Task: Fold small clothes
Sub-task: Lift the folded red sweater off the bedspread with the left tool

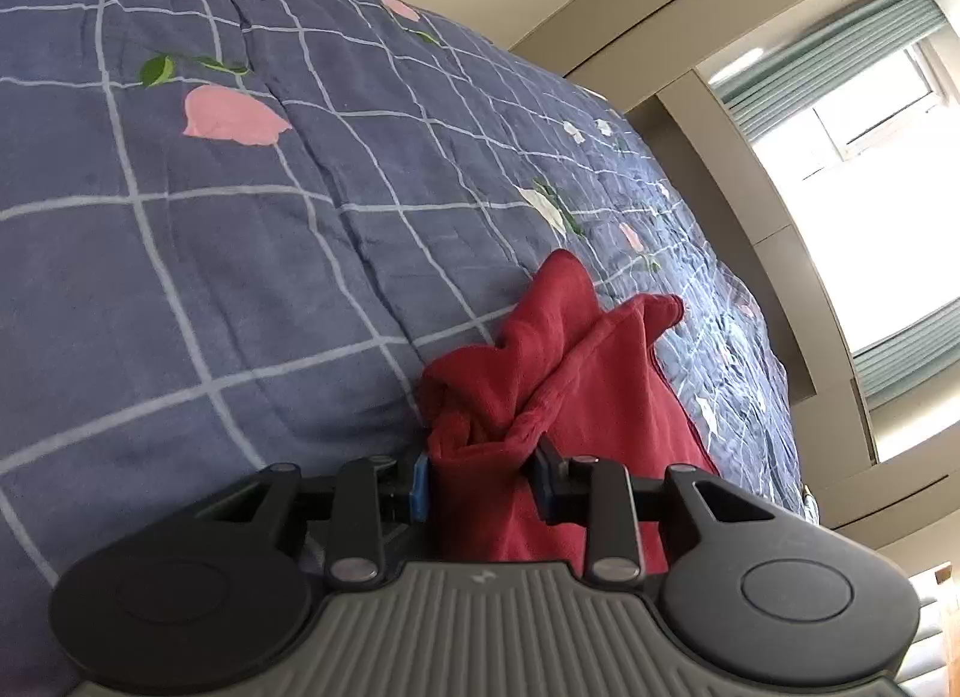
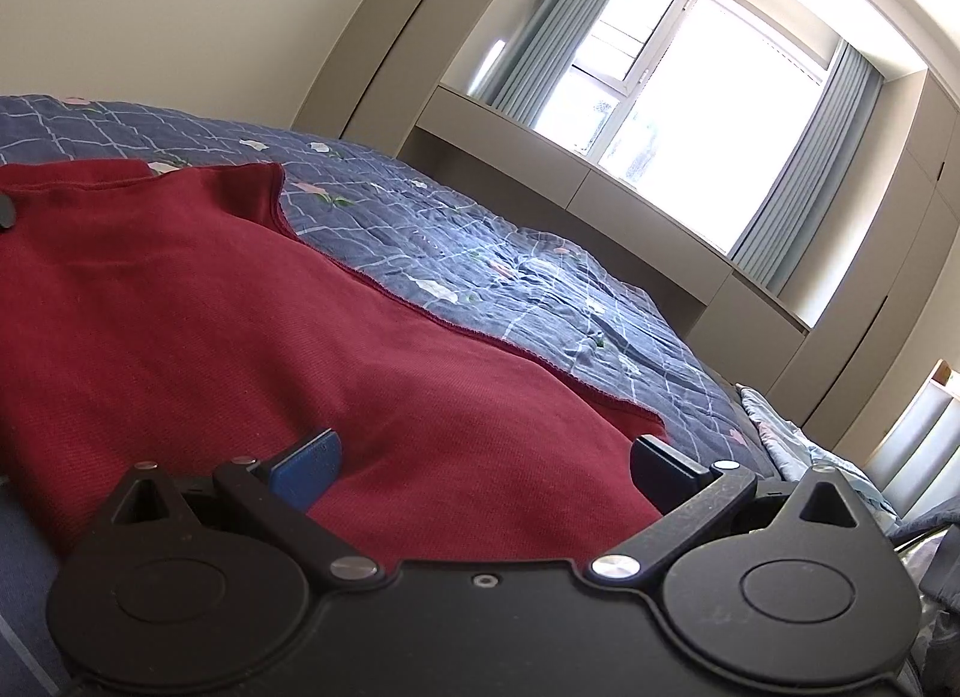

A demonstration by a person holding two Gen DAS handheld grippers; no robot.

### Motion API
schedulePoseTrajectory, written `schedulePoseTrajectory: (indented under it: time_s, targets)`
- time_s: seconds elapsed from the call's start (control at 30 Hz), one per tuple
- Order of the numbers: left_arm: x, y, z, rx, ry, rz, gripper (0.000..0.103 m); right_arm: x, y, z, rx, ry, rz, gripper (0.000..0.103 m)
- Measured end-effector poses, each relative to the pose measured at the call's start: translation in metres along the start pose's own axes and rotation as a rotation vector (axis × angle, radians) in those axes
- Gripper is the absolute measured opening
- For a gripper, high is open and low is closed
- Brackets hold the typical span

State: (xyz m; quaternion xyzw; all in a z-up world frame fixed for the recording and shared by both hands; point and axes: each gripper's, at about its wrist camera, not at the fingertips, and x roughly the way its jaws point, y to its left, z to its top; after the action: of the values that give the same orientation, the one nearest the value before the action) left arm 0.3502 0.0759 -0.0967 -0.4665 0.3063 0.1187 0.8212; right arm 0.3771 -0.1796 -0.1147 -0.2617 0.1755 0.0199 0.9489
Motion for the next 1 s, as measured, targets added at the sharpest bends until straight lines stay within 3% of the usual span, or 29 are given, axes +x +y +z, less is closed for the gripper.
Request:
schedulePoseTrajectory:
  time_s: [0.1,0.2,0.33,0.43,0.63,0.8,0.9,1.0]
  targets:
    - [-0.004,-0.015,0.004,0.048,-0.021,-0.026,0.015,-0.002,-0.005,0.003,0.011,0.004,0.017,0.102]
    - [-0.016,-0.056,0.004,0.234,-0.060,-0.110,0.013,-0.012,-0.010,0.006,-0.001,0.006,0.040,0.102]
    - [-0.029,-0.122,-0.001,0.500,-0.044,-0.250,0.013,-0.026,-0.020,0.000,-0.011,0.028,0.072,0.102]
    - [-0.034,-0.173,-0.021,0.667,-0.017,-0.340,0.013,-0.039,-0.039,-0.009,0.023,0.043,0.093,0.102]
    - [-0.034,-0.252,-0.089,0.862,0.094,-0.499,0.013,-0.065,-0.083,-0.039,0.110,0.100,0.098,0.102]
    - [-0.017,-0.282,-0.168,1.026,0.237,-0.541,0.013,-0.097,-0.107,-0.069,0.069,0.145,0.060,0.102]
    - [-0.004,-0.275,-0.212,1.089,0.328,-0.520,0.013,-0.115,-0.121,-0.087,0.053,0.179,0.042,0.102]
    - [0.010,-0.260,-0.234,1.100,0.382,-0.484,0.013,-0.130,-0.138,-0.104,0.064,0.206,0.022,0.102]
